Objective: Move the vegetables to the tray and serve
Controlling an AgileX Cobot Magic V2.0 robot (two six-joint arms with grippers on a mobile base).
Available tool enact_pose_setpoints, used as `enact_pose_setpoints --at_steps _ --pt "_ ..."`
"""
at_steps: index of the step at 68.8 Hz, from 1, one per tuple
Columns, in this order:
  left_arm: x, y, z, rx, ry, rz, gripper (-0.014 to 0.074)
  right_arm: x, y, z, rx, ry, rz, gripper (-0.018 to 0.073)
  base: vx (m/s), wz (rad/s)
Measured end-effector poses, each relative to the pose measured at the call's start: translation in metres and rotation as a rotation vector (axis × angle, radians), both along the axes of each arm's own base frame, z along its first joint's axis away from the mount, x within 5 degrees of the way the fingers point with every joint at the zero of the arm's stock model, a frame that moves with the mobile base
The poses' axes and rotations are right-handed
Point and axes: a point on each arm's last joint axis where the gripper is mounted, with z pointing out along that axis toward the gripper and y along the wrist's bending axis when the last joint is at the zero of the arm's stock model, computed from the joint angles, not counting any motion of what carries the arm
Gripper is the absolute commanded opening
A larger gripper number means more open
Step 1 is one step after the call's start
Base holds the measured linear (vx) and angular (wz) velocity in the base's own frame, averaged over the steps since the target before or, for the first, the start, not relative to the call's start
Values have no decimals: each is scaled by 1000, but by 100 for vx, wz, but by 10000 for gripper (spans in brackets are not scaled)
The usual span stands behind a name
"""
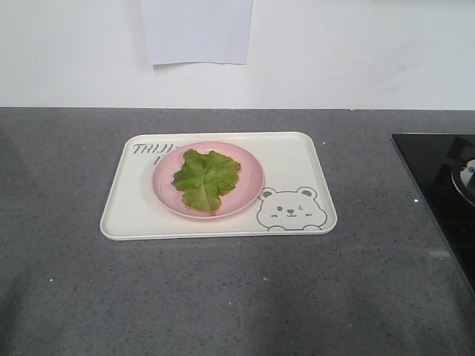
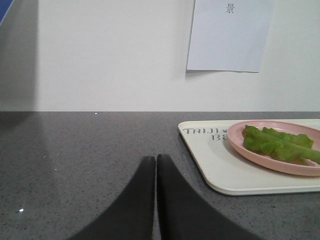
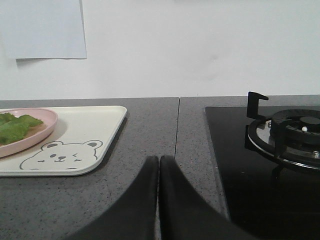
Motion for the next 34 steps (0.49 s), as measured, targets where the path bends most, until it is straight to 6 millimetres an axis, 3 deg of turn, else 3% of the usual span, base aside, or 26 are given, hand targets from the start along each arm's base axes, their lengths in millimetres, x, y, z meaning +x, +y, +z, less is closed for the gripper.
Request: enact_pose_setpoints --at_steps 34 --pt "0 0 0 -1 0 0 -6 0 0 0 -1 -4 1 -7 0 0"
